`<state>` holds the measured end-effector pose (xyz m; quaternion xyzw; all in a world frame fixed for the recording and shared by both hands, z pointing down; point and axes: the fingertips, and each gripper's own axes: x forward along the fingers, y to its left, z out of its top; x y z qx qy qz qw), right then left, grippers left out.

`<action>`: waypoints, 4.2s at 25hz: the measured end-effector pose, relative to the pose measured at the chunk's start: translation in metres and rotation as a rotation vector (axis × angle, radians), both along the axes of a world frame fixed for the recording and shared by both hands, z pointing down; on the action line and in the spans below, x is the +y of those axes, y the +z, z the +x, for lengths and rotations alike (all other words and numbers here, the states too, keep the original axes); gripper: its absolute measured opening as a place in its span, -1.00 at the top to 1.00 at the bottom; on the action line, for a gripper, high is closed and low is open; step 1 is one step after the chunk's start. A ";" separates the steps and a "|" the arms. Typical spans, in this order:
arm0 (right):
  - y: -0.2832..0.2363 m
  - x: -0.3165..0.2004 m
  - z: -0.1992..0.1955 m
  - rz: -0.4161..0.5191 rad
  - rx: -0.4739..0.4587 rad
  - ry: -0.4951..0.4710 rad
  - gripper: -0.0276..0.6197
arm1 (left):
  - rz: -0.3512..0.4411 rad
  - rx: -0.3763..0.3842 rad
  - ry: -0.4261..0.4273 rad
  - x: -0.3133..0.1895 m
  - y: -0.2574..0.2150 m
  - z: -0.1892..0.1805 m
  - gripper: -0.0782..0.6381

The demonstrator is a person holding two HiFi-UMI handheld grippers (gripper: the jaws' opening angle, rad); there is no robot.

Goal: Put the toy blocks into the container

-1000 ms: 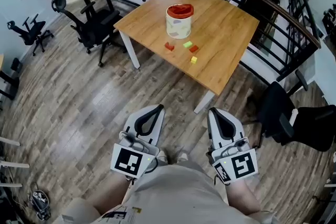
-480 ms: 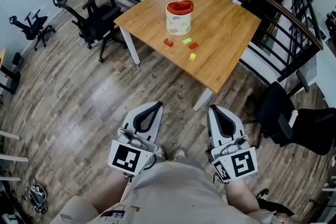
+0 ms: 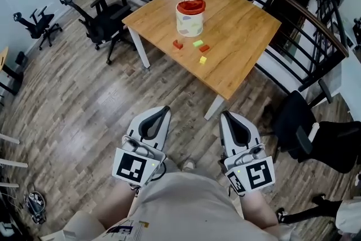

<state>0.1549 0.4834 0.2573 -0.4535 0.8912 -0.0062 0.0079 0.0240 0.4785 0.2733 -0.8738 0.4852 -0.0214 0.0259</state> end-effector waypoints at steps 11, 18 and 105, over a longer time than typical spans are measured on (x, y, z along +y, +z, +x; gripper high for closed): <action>0.005 -0.008 0.017 0.000 -0.007 -0.012 0.85 | 0.005 -0.013 -0.023 -0.006 0.001 0.013 0.75; 0.009 -0.030 0.012 0.016 0.005 -0.006 0.84 | 0.024 -0.008 -0.005 -0.031 0.007 0.013 0.75; 0.085 -0.514 -0.059 -0.198 0.157 0.167 0.46 | -0.162 0.016 0.272 -0.512 0.061 -0.027 0.75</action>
